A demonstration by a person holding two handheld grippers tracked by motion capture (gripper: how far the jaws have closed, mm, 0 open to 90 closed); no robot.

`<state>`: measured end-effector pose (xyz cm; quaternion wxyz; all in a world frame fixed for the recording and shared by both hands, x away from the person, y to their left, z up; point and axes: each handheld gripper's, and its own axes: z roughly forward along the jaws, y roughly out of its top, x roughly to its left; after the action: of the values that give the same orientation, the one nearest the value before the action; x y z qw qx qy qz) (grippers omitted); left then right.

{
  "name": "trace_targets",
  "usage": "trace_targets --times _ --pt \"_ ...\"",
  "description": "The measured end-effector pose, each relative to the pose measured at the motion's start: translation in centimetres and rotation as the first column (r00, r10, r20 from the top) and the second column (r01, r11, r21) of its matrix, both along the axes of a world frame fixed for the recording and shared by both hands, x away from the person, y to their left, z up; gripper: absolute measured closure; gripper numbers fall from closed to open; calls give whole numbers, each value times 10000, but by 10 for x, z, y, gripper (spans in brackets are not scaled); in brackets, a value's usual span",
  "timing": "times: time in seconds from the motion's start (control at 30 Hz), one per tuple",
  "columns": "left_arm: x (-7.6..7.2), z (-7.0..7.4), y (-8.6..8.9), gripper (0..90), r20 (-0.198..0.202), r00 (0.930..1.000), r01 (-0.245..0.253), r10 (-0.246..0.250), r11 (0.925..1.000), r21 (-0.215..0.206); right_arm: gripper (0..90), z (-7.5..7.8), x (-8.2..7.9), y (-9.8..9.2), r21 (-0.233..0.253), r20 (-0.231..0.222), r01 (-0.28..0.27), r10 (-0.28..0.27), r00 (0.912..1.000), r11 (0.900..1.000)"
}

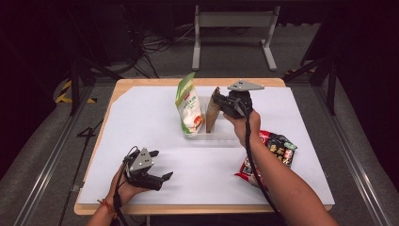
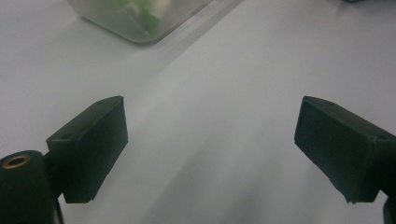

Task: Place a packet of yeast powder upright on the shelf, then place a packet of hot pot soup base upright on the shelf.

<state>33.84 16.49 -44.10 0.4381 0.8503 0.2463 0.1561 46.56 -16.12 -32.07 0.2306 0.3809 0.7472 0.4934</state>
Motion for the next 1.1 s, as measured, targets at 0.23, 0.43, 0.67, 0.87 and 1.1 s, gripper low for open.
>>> trace_targets --times 0.23,0.43,0.67,0.87,1.1 --pt "0 -1 -2 103 -63 9999 84 -84 10000 21 772 1 -4 -3 -246 -35 -390 390 9992 9989" --pt "3 -2 -7 103 -145 9996 235 -234 9997 99 641 3 -9 -10 -228 -81 -693 692 9976 9973" --pt "3 -2 -7 101 -177 9996 230 -229 9997 33 561 9 -20 -16 -588 323 -856 876 9956 9946" --pt "2 -1 -11 102 -176 9994 311 -309 9995 103 549 16 -35 -32 -490 609 -933 962 9935 9944" --pt "-3 -1 -12 103 -228 9990 383 -378 9990 228 525 18 -61 -71 -823 848 -1148 1217 9889 9900"
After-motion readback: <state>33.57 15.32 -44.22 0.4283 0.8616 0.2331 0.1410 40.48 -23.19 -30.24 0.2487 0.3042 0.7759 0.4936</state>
